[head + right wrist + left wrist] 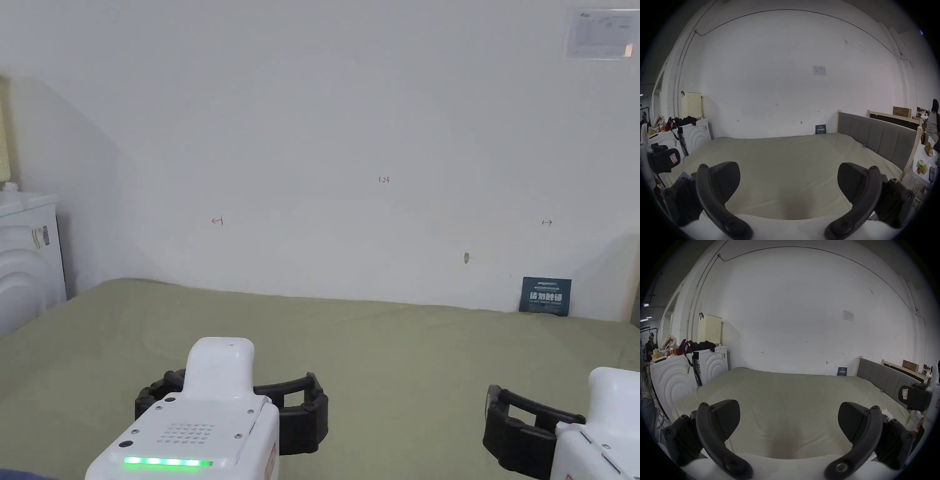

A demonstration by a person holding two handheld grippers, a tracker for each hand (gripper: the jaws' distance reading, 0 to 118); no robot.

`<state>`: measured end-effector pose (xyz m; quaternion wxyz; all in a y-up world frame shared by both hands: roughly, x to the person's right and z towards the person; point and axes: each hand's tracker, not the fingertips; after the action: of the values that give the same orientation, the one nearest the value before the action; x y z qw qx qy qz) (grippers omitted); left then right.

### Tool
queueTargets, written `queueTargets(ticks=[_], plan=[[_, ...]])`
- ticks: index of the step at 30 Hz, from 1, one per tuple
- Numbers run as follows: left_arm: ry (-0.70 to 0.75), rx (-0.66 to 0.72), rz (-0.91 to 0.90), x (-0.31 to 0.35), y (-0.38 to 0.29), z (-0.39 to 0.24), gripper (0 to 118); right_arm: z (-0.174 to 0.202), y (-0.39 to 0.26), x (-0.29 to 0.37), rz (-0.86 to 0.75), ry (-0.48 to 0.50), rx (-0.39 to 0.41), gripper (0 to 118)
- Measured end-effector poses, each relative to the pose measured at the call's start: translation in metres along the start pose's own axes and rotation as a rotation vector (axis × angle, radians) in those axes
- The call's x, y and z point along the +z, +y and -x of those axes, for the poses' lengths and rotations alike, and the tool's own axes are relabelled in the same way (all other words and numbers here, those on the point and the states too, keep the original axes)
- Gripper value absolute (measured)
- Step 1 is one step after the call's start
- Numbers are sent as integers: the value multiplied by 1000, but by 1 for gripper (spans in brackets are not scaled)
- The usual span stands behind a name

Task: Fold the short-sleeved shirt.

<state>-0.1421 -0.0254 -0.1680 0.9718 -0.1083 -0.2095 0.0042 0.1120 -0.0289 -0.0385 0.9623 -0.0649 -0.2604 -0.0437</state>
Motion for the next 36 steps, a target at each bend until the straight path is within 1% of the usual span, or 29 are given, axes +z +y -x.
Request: queueTargets(ticks=[11, 24, 29, 33, 36], plan=[[15, -1, 5, -1, -1, 5, 118, 4, 2, -3, 3, 8, 8, 118], [16, 3, 15, -1, -2, 6, 118, 9, 3, -12, 27, 16, 45, 118], [21, 1, 22, -3, -4, 7, 118, 8, 4, -14, 37, 30, 19, 118], [19, -1, 25, -3, -5, 6, 118, 6, 5, -16, 54, 43, 32, 118], [18, -4, 21, -4, -5, 4, 118, 5, 4, -18, 67, 44, 19, 118]])
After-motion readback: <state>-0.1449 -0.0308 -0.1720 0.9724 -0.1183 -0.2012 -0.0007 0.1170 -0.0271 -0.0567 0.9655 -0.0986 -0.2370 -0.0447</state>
